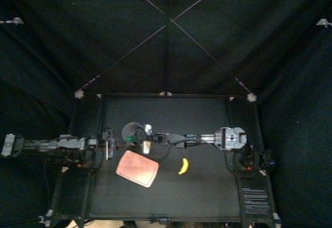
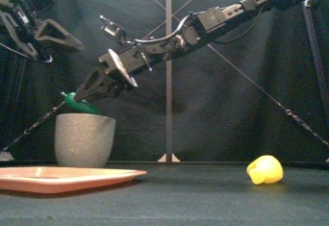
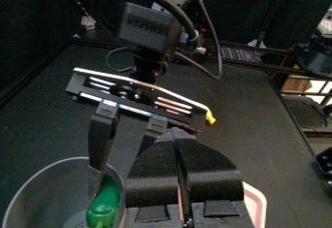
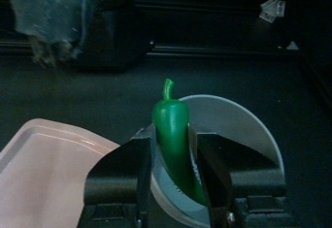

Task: Pick the green pepper then place it in the grey bowl
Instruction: Drop green pepper in the grey bowl and return to neutral

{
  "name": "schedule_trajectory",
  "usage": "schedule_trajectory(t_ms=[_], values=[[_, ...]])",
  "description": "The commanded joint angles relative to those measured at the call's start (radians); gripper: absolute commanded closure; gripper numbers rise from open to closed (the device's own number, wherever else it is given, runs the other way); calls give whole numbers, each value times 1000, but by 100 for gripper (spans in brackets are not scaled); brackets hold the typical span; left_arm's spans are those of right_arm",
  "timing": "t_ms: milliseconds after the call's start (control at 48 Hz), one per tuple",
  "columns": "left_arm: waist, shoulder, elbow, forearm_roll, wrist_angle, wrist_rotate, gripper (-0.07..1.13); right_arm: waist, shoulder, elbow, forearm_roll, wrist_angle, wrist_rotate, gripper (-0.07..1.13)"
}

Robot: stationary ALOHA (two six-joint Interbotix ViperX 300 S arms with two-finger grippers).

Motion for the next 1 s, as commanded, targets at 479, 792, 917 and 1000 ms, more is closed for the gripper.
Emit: schedule_trajectory(t_ms=[479,792,917,1000], values=[[2,3,-3,3,-9,2,95,-23,-44,-26,-9,2,-9,15],[2,3,-3,3,-9,3,95,-28,-241,150,-67,-14,-2,15],[2,3,-3,3,-8,3,95,-26,-345,287,-54,-89,-2,15],[2,3,-3,5,-8,5,95,-28,-411,390,-38,-163,-3,15]])
